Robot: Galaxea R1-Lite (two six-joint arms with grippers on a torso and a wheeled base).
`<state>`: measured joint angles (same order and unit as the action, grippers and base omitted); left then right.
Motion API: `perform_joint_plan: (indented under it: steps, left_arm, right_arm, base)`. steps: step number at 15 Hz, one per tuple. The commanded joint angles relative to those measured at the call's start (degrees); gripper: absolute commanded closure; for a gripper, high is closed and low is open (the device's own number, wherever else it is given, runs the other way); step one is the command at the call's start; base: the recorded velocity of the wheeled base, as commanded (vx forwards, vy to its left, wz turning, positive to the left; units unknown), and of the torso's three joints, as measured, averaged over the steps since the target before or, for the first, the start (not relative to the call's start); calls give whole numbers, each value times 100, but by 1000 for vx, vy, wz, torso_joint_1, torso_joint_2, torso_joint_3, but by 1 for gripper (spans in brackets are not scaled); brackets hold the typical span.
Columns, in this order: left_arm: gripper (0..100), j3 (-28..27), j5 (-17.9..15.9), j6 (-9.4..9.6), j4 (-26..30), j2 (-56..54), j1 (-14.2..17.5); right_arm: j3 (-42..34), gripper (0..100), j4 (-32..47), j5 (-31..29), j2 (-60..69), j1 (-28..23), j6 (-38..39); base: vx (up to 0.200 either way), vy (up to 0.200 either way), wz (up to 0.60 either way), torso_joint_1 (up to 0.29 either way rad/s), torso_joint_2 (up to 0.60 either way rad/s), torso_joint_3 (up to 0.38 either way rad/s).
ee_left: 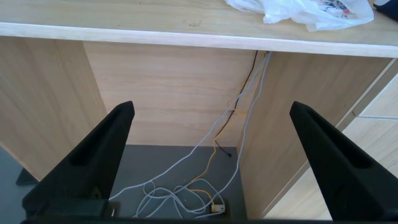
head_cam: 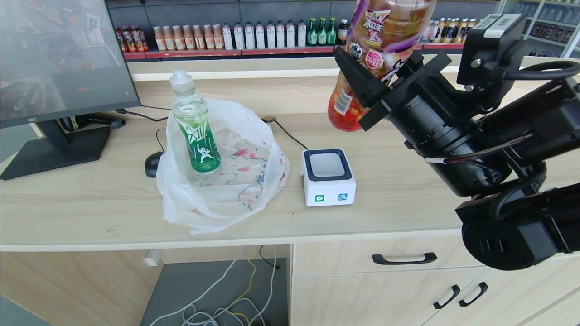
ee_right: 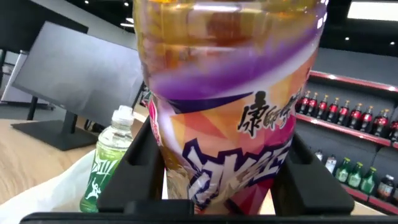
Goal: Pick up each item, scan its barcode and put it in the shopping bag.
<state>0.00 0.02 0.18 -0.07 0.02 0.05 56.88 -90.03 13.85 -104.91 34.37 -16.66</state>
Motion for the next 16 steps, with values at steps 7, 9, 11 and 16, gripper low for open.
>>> perform_joint_plan:
  steps: [7,9,11,16]
  left_arm:
    - [0,0,-2,-1,-1,-2,4]
    - [0,0,6,-9,-1,-2,4]
    - [0,0,6,-9,-1,-2,4]
    - [0,0,-2,-1,-1,-2,4]
  right_arm:
    - [-1162,100,3,-1754,182,-545,568]
    - [-1672,100,3,-1965,340,-519,559]
    - [-1654,100,3,-1965,375,-527,612]
    - [-1276,100,3,-2035,287,-659,708]
  base:
    - [0,0,0,0,0,0]
    - [0,0,0,0,0,0]
    - [0,0,0,0,0,0]
    - [0,0,0,0,0,0]
